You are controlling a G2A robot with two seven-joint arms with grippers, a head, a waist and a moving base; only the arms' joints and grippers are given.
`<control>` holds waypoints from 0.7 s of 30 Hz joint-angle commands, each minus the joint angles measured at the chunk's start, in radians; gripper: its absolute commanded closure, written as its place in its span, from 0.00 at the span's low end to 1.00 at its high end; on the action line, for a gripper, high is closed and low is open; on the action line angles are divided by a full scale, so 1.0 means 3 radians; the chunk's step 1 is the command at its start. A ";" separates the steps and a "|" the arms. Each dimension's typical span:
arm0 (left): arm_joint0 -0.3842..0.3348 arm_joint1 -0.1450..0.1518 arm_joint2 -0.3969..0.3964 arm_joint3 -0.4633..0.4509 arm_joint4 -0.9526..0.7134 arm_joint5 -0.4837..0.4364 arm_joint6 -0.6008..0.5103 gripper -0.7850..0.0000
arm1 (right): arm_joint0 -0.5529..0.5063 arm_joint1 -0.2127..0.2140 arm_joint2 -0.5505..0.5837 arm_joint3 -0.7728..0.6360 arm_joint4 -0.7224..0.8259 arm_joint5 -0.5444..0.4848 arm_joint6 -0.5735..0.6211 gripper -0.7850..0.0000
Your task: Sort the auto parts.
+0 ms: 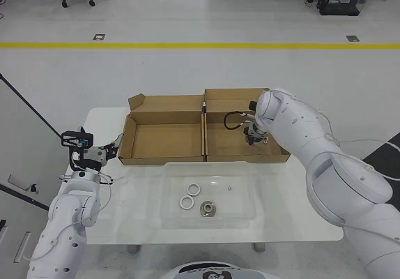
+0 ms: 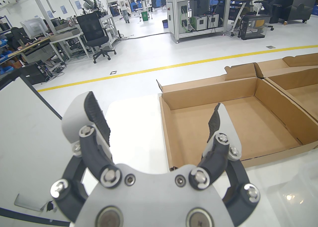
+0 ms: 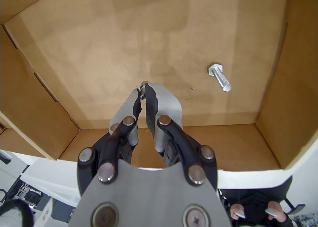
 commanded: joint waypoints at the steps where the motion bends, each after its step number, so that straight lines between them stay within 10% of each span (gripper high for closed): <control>1: 0.0000 0.0000 0.0000 0.0000 0.0000 0.0000 0.0000 0.00 | 0.0007 -0.0020 0.0004 0.0048 -0.0007 -0.0013 -0.0003 1.00; 6: 0.0000 0.0000 0.0000 0.0000 0.0000 0.0000 0.0000 0.00 | 0.0034 -0.0059 0.0021 0.0157 -0.0021 -0.0046 0.0007 0.61; 15: 0.0000 0.0000 0.0000 0.0000 0.0000 0.0000 0.0000 0.00 | 0.0115 -0.0095 0.0067 0.0267 -0.0051 -0.0150 0.0042 0.48; 18: 0.0000 0.0000 0.0000 0.0000 0.0000 0.0000 0.0000 0.00 | 0.0166 -0.0091 0.0099 0.0280 -0.0043 -0.0232 0.0052 0.00; 21: 0.0000 0.0000 0.0000 0.0000 0.0000 0.0000 0.0000 0.00 | 0.0222 -0.0080 0.0122 0.0264 -0.0059 -0.0352 0.0069 0.00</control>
